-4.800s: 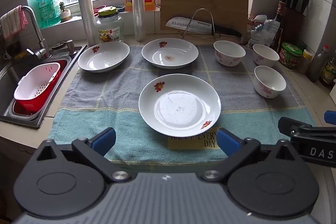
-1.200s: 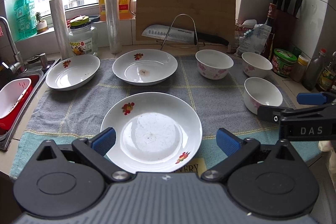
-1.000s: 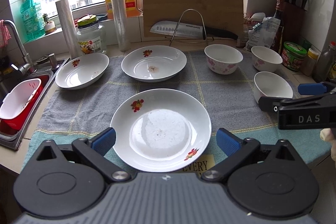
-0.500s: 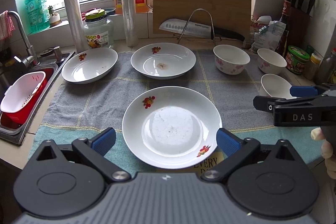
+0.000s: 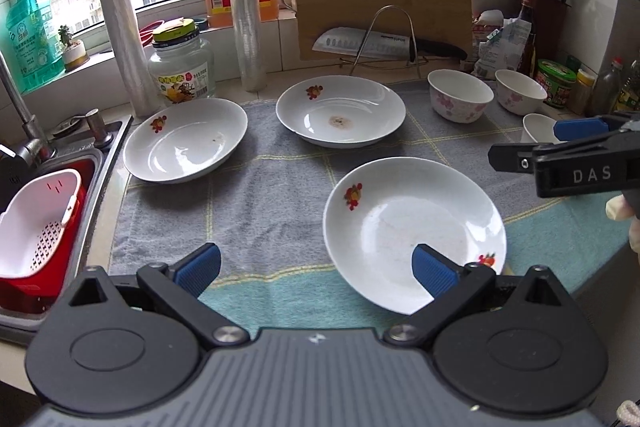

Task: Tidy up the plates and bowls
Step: 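Move the left tool toward the rim of the central white flower plate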

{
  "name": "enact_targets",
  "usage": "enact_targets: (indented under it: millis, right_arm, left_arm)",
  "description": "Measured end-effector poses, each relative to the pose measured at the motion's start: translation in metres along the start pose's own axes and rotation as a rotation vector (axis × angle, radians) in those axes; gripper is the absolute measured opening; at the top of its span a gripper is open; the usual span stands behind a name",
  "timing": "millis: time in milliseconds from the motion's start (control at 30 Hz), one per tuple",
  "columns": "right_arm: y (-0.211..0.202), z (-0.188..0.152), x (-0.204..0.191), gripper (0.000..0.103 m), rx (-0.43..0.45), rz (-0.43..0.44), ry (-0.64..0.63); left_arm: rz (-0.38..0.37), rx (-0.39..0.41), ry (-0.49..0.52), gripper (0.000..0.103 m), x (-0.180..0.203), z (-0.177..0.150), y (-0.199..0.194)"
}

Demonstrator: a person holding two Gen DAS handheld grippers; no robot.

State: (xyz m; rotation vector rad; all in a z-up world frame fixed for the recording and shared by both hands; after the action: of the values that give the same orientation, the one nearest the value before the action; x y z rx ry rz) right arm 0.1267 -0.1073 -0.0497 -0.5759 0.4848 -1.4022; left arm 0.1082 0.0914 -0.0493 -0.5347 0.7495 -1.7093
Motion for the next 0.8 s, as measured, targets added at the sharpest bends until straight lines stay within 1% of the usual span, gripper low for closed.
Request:
enact_targets:
  millis: [200, 333, 433, 500, 567, 633, 800]
  right_arm:
    - [0.01, 0.01, -0.041, 0.103, -0.015, -0.055, 0.012]
    - [0.019, 0.018, -0.053, 0.103, -0.029, -0.061, -0.015]
    - [0.029, 0.024, -0.055, 0.103, -0.026, -0.034, -0.053]
    - [0.039, 0.029, -0.055, 0.103, -0.031, 0.002, -0.073]
    - [0.05, 0.035, -0.055, 0.103, -0.037, 0.043, -0.086]
    - [0.06, 0.041, -0.057, 0.103, -0.033, 0.078, -0.091]
    - [0.082, 0.055, -0.063, 0.103, -0.053, 0.107, -0.09]
  left_arm:
    - [-0.016, -0.01, 0.109, 0.101, -0.043, 0.003, 0.009]
    - [-0.021, -0.025, 0.158, 0.101, -0.059, 0.008, 0.019]
    - [-0.02, -0.033, 0.156, 0.101, -0.065, 0.012, 0.027]
    - [-0.008, -0.032, 0.149, 0.101, -0.066, 0.015, 0.031]
    - [0.02, -0.052, 0.134, 0.101, -0.067, 0.019, 0.034]
    - [0.022, -0.057, 0.136, 0.101, -0.068, 0.022, 0.036]
    - [0.047, -0.093, 0.142, 0.101, -0.079, 0.025, 0.045]
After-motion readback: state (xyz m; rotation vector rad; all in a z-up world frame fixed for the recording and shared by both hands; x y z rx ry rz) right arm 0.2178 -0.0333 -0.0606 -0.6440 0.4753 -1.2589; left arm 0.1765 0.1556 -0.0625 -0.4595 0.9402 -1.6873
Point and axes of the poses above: each gripper's, at about its wrist camera, not at the fingertips, and y roughly the way its jaws point, x to its right, z to its top, the point moved 2 cm from there along y, roughly the way its jaws point, and after that the axes turned 1 degree about -z, right-handed, at the moved point
